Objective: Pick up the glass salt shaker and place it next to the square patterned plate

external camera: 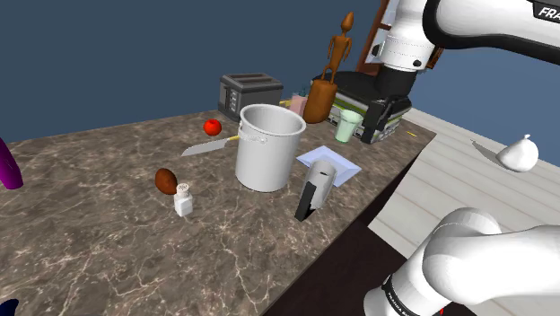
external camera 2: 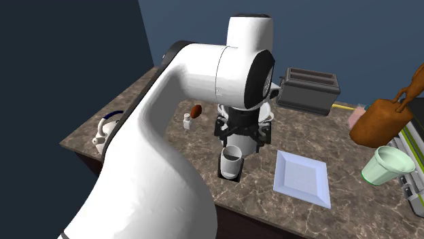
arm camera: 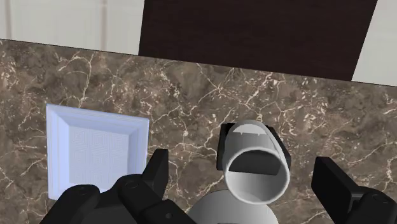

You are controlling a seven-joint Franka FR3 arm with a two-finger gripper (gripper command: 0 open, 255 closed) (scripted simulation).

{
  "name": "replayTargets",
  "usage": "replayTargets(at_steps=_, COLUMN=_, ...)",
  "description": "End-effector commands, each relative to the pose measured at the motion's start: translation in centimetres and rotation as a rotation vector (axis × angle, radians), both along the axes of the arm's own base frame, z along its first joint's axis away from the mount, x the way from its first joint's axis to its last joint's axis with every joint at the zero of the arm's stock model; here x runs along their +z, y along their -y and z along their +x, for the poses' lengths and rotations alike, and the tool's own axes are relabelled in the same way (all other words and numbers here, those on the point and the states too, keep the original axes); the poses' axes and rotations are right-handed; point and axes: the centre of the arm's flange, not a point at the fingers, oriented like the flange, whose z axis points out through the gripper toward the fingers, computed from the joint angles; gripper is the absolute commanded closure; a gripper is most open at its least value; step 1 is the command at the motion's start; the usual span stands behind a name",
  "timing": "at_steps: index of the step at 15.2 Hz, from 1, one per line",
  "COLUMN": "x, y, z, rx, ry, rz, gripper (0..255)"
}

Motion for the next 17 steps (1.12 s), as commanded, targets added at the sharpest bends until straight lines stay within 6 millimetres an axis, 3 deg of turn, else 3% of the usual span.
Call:
replayTargets(at_steps=1, x=0.0, y=0.0, z=0.0, rx=0.000, ry=0.000, rz=0.000, gripper=0)
replayTargets(at_steps=17, x=-8.7, y=-16.2, z=10.4, rx=-0.036, ry=0.028, rz=-0.017, gripper=0)
